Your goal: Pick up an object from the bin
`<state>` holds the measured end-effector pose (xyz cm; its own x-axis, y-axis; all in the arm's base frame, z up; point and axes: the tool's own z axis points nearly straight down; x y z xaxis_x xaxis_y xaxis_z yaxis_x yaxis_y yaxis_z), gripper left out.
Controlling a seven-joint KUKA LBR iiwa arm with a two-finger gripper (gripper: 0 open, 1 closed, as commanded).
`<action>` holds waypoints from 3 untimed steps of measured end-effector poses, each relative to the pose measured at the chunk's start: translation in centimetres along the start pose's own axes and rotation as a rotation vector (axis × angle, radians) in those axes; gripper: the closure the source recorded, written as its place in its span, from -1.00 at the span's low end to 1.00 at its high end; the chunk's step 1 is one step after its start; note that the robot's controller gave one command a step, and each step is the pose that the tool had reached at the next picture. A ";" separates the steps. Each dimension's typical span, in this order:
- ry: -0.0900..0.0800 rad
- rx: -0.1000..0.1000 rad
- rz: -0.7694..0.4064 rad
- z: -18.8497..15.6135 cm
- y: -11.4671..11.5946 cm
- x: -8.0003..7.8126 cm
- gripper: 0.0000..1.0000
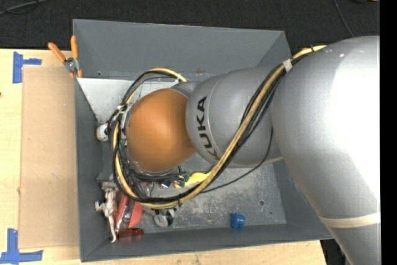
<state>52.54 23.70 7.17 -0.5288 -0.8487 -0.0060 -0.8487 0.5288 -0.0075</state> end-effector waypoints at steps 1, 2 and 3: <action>-0.036 0.032 -0.312 -0.8 0.9 -0.6 1.00; -0.035 0.031 -0.312 -0.8 0.9 -0.6 1.00; -0.039 0.032 -0.308 -1.9 1.0 -0.7 1.00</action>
Offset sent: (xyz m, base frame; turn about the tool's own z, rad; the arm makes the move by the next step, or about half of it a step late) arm 0.0000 0.0000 0.0000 0.0000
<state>52.07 24.78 9.05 -0.2457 -0.9687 -0.0365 -0.9678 0.2472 -0.0466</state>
